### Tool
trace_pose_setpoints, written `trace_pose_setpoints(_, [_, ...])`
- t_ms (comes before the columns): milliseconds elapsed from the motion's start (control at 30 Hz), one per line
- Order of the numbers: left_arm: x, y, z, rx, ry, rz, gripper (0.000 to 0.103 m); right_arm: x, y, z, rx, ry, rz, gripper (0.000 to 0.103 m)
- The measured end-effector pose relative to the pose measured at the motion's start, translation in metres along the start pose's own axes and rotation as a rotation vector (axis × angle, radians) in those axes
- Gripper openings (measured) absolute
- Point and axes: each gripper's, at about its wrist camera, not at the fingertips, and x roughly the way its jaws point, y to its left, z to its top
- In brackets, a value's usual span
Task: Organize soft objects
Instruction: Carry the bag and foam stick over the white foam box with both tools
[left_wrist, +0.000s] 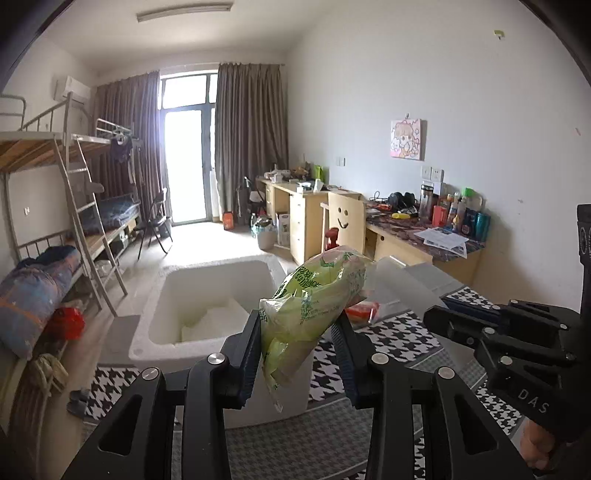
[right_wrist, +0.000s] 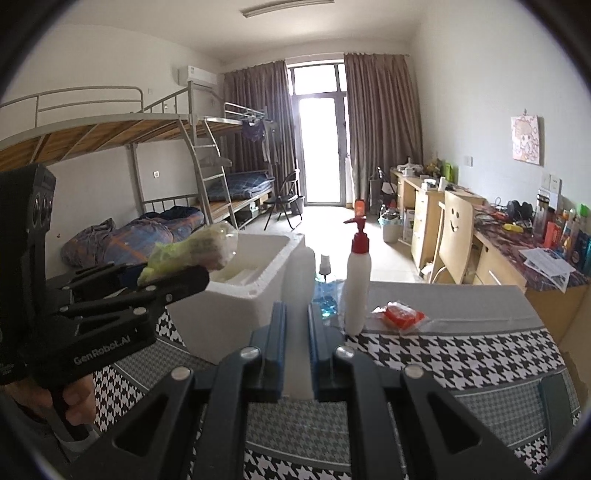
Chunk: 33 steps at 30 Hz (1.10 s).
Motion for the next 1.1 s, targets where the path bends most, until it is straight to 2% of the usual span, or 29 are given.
trace_pose_setpoints(467, [0.004,0.021,0.02,-0.029,-0.048,0.084,0.039,0.013,0.016,0.023,-0.041,-0.02,-0.002,0.014])
trace_pose_setpoints(1100, [0.019,0.044,0.021,-0.094,-0.057,0.2,0.039,0.038,0.033,0.033,-0.091,-0.047,0.048,0.014])
